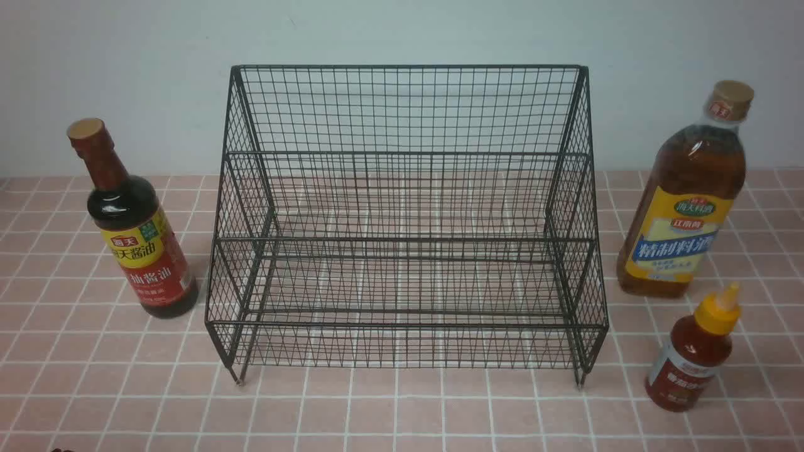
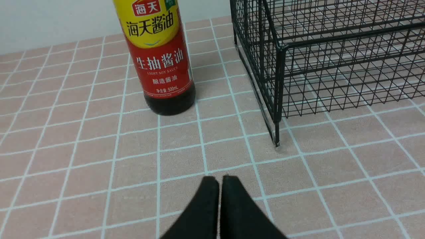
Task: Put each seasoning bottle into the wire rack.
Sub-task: Use the left arm to grab the condiment bottle closest to it
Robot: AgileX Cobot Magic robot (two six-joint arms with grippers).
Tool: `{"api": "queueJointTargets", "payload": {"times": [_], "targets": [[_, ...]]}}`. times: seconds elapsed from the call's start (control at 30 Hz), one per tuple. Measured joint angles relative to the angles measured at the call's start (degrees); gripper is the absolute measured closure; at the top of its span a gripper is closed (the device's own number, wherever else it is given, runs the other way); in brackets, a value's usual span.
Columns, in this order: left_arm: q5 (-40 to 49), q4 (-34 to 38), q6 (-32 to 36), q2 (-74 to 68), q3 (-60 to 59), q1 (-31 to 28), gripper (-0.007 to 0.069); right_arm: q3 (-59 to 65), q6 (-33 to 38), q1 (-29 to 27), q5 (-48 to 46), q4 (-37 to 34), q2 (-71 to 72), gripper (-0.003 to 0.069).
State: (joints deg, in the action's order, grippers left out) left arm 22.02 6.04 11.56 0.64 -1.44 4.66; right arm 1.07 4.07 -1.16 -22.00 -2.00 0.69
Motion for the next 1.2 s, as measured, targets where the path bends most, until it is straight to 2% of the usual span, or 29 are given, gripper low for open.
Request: {"api": "queueJointTargets", "payload": {"times": [1.03,1.17,1.2], "targets": [[-0.3,-0.3,0.0,0.0,0.0,0.0,0.0631,0.0,-0.2,0.0,0.0,0.0,0.0,0.0673],[-3.5,5.4,-2.9,0.0,-0.2,0.0,0.0631,0.0,-0.2,0.0,0.0,0.0,0.0,0.0673],[-6.3,9.5,-4.5,0.0,-0.2,0.0,0.0631,0.0,-0.2,0.0,0.0,0.0,0.0,0.0673]]}}
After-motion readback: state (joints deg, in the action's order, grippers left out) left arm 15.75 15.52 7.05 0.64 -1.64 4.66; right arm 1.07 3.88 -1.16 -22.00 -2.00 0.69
